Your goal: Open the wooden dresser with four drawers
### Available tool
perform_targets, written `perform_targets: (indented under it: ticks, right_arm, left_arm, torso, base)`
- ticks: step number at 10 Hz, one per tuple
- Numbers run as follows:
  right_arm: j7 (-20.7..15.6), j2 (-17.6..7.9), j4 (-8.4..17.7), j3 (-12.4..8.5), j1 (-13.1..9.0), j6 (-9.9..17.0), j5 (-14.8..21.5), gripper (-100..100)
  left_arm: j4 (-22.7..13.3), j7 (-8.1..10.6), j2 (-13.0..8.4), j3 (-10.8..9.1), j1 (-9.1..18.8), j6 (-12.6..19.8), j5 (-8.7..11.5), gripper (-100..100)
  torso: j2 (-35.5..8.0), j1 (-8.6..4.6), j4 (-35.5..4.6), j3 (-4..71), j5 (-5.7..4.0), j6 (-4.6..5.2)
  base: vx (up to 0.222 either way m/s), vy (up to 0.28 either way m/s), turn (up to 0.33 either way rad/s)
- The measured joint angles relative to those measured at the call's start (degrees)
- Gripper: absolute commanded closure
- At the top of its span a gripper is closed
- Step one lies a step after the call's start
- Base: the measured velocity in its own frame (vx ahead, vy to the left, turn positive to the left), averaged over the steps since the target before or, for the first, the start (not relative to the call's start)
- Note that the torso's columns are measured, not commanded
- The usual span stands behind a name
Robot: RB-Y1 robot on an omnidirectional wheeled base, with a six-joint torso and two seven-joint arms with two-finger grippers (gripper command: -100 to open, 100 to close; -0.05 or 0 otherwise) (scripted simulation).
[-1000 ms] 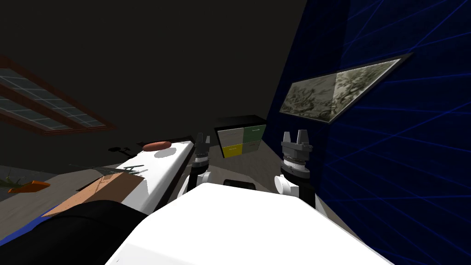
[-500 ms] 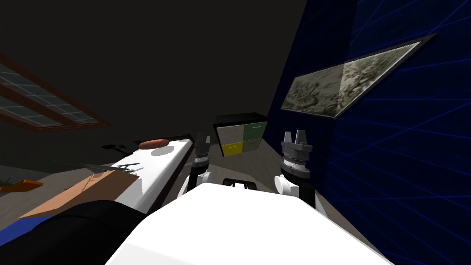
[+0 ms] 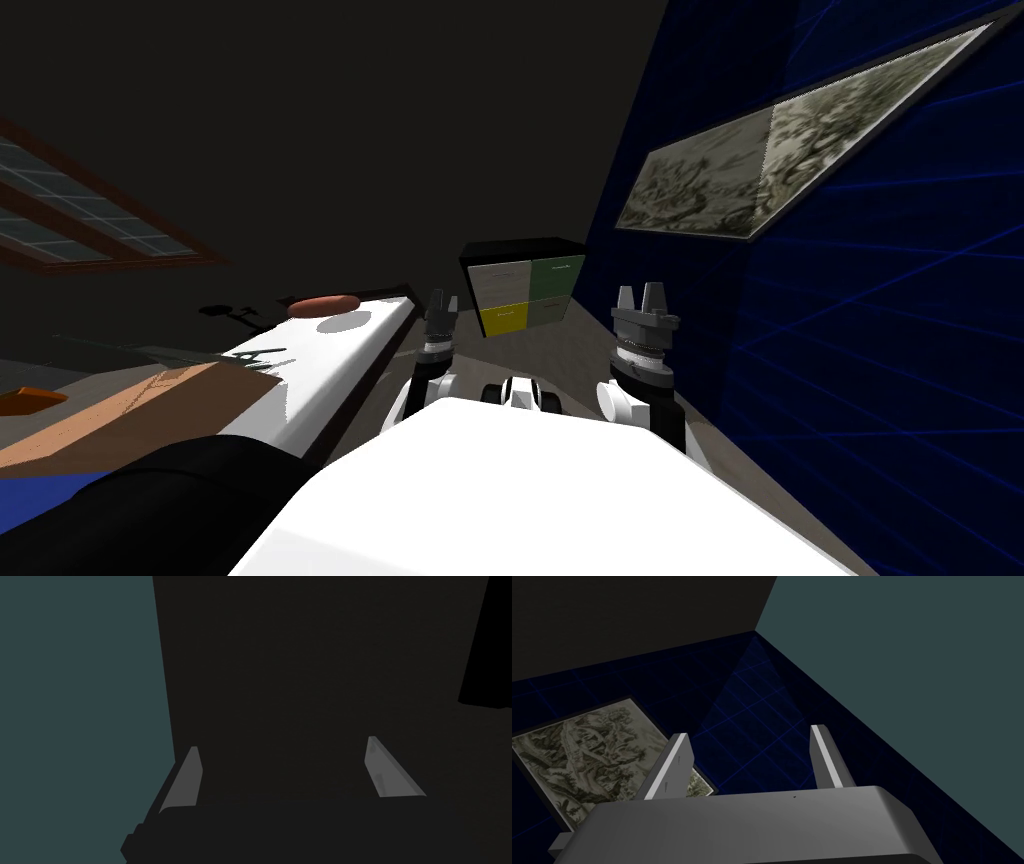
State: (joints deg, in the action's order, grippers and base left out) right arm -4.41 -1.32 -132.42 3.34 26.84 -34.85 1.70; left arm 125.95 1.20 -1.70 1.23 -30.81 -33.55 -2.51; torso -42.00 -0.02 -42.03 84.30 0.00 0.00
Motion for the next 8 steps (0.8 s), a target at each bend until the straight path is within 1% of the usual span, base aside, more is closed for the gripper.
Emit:
perform_targets:
  ticks: [3, 5, 7, 8]
  right_arm:
    - [0.0, 0.0, 0.0, 0.0, 0.0, 0.0, 0.0, 0]
    - [0.0, 0.0, 0.0, 0.0, 0.0, 0.0, 0.0, 0]
    - [0.0, 0.0, 0.0, 0.0, 0.0, 0.0, 0.0, 0]
    - [0.0, 0.0, 0.0, 0.0, 0.0, 0.0, 0.0, 0]
  left_arm:
    - [-1.6, -0.15, -3.8, -0.45, 0.6, 0.5, 0.1, -100]
    - [-4.2, -0.29, -6.2, -1.31, 2.0, 1.4, 0.4, -100]
    - [-6.9, -0.61, -7.4, -2.11, 2.9, 2.7, 0.6, -100]
    - [-8.2, -0.91, -7.4, -2.16, 3.2, 3.2, 0.5, -100]
  torso:
    - [-0.1, 0.02, -0.2, 0.3, 0.00, 0.00]
    - [-0.1, -0.02, -0.2, 0.3, -0.01, 0.00]
    - [-0.1, -0.01, -0.2, 0.4, -0.01, 0.00]
    - [-0.2, 0.01, -0.2, 0.3, 0.00, 0.00]
  base:
    - [0.101, -0.030, 0.021]
    - [0.164, -0.054, 0.031]
    - [0.212, -0.061, 0.036]
    - [0.197, -0.063, 0.035]
